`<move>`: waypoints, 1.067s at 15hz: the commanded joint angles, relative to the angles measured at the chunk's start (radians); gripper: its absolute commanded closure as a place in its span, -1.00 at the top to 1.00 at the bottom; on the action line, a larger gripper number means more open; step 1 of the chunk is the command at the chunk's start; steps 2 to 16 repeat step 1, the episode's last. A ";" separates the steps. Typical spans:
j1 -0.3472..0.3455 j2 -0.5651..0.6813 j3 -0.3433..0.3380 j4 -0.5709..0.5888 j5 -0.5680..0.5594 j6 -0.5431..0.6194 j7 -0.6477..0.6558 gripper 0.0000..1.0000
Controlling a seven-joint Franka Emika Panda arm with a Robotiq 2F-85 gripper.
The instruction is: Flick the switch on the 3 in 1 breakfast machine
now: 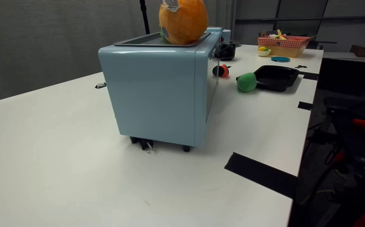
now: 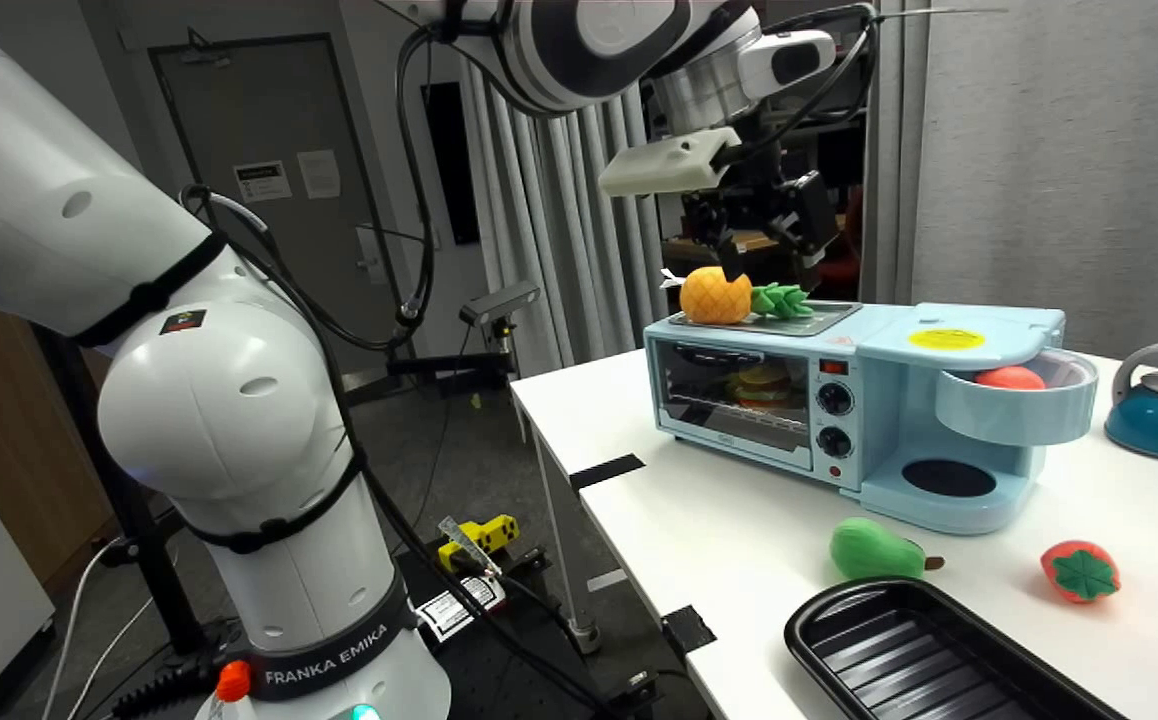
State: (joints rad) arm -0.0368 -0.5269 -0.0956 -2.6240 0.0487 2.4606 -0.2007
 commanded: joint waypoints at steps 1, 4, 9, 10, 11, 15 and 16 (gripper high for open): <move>0.007 -0.001 -0.007 0.001 -0.006 -0.002 0.005 1.00; 0.007 -0.001 -0.007 0.001 -0.006 -0.002 0.005 1.00; 0.007 -0.001 -0.007 0.001 -0.006 -0.002 0.005 1.00; 0.007 -0.001 -0.007 0.001 -0.006 -0.002 0.005 1.00; 0.007 -0.001 -0.007 0.001 -0.006 -0.002 0.005 1.00; 0.007 -0.001 -0.007 0.001 -0.006 -0.002 0.005 1.00; 0.007 -0.001 -0.007 0.001 -0.006 -0.002 0.005 1.00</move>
